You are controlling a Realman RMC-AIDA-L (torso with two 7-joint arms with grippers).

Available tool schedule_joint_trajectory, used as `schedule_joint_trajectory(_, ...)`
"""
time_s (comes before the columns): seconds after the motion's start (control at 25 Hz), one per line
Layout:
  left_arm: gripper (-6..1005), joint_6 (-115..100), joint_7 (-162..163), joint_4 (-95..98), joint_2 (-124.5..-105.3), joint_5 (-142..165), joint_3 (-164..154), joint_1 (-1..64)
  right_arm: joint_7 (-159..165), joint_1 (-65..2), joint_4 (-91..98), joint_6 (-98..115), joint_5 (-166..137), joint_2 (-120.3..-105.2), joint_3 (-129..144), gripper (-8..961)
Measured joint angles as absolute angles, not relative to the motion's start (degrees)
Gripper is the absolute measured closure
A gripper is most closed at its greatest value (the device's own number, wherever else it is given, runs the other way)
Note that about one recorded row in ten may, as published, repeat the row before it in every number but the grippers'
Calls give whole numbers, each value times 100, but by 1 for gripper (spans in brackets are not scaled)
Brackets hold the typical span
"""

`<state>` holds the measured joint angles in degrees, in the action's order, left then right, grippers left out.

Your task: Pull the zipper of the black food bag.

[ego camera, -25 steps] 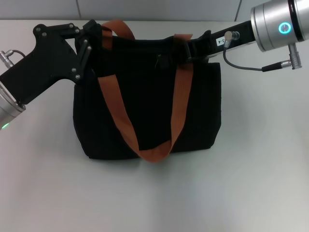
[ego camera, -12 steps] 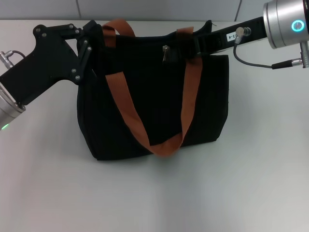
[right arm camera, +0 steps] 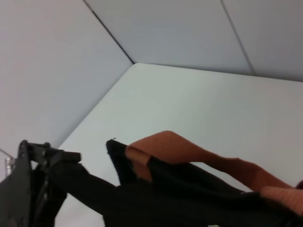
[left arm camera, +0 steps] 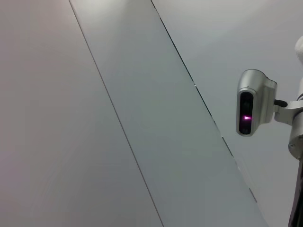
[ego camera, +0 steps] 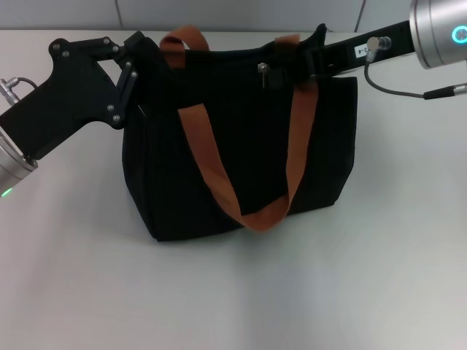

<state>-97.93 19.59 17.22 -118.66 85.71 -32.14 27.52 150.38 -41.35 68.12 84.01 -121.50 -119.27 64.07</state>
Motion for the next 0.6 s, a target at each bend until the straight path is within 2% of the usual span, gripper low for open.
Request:
schedule_joint_trajectory(0.28,976,-9785,1952,1723,-11866,8570,-3208,2765,15155,-3952,7106,8379,-12278,-11926,6399,953)
schedule_joint_trajectory(0.6,976,-9789,1951,1723,-11865,8568,-3207,2775,15210,-3795,7381,8397,-12310,-11926,6382,904)
